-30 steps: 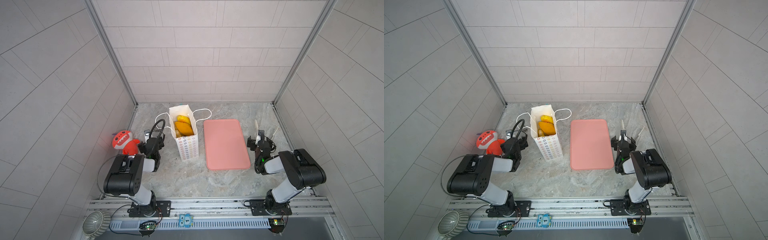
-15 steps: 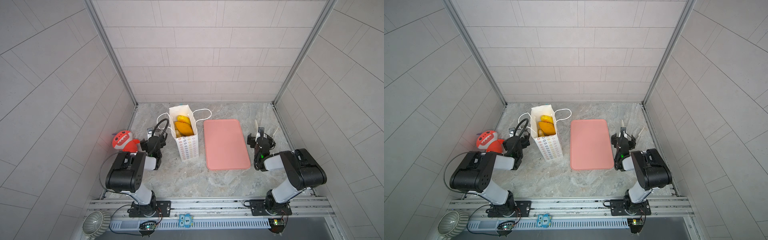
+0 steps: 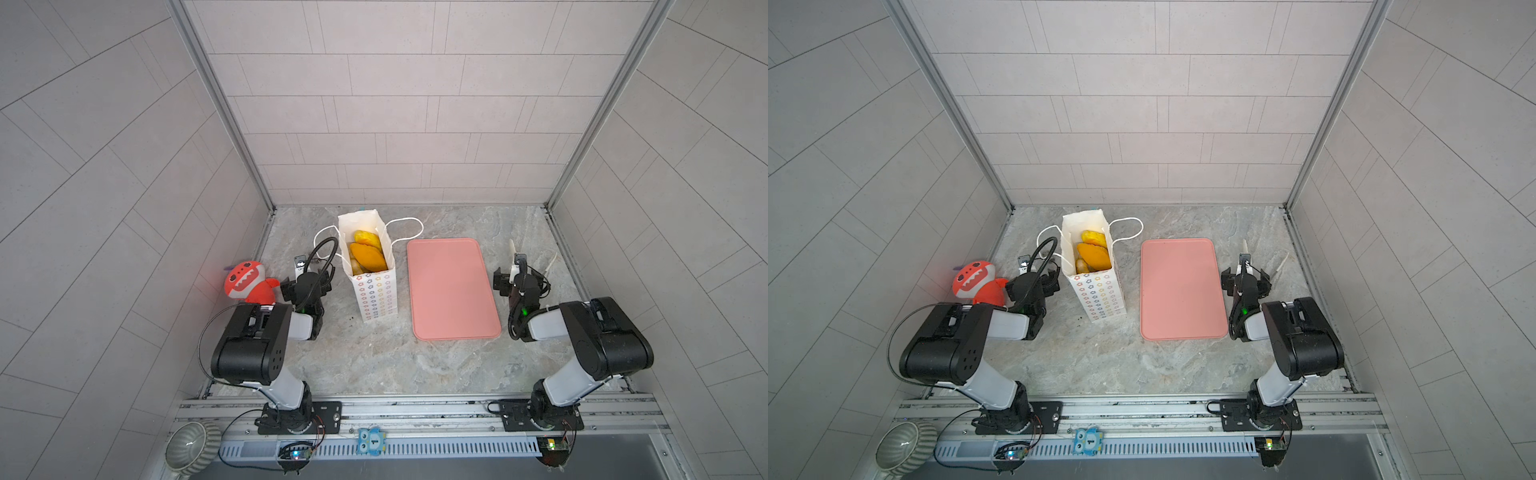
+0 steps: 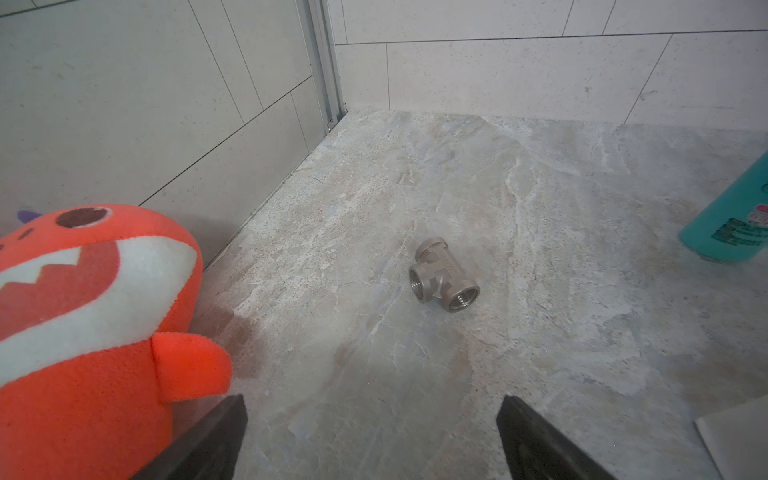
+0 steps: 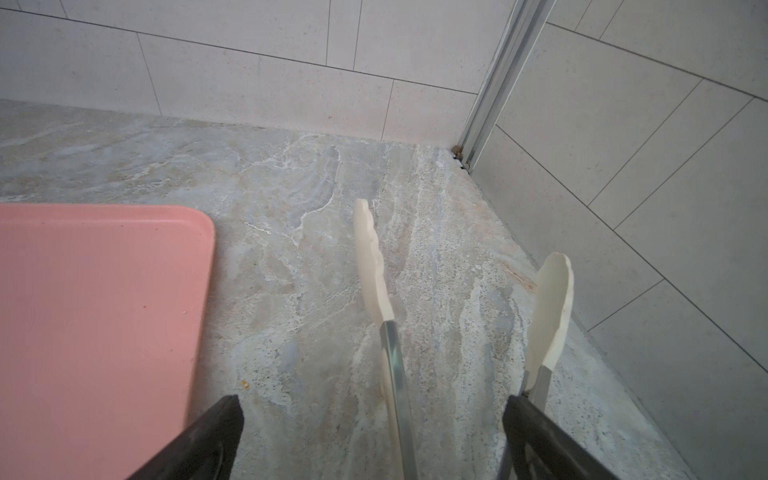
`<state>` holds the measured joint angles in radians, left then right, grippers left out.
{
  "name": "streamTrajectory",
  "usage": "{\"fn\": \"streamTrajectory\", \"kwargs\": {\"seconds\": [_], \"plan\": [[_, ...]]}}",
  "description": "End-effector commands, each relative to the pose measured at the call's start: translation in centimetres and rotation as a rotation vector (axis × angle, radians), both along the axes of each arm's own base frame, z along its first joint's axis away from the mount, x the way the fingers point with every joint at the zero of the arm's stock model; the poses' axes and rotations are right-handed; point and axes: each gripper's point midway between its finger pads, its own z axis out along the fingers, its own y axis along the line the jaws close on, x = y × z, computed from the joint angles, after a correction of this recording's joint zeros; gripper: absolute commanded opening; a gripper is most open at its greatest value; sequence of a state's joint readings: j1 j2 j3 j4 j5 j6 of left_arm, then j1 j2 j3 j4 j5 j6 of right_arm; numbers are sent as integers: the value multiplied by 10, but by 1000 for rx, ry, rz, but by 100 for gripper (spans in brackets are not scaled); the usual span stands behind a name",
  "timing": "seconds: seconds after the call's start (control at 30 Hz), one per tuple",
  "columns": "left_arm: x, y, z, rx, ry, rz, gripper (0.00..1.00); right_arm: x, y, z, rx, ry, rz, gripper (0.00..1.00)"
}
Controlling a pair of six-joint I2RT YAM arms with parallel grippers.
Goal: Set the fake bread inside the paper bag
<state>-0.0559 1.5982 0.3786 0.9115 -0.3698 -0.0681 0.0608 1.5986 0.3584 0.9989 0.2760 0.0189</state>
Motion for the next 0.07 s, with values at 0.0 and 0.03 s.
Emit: {"fn": "streamTrajectory", "kwargs": {"seconds": [0.0,0.03], "plan": [[5,-1,12,14,-42,3,100,2,6,2,16,0,40,99],[5,0,12,14,-43,4,100,1,6,3,17,-4,41,99]]}}
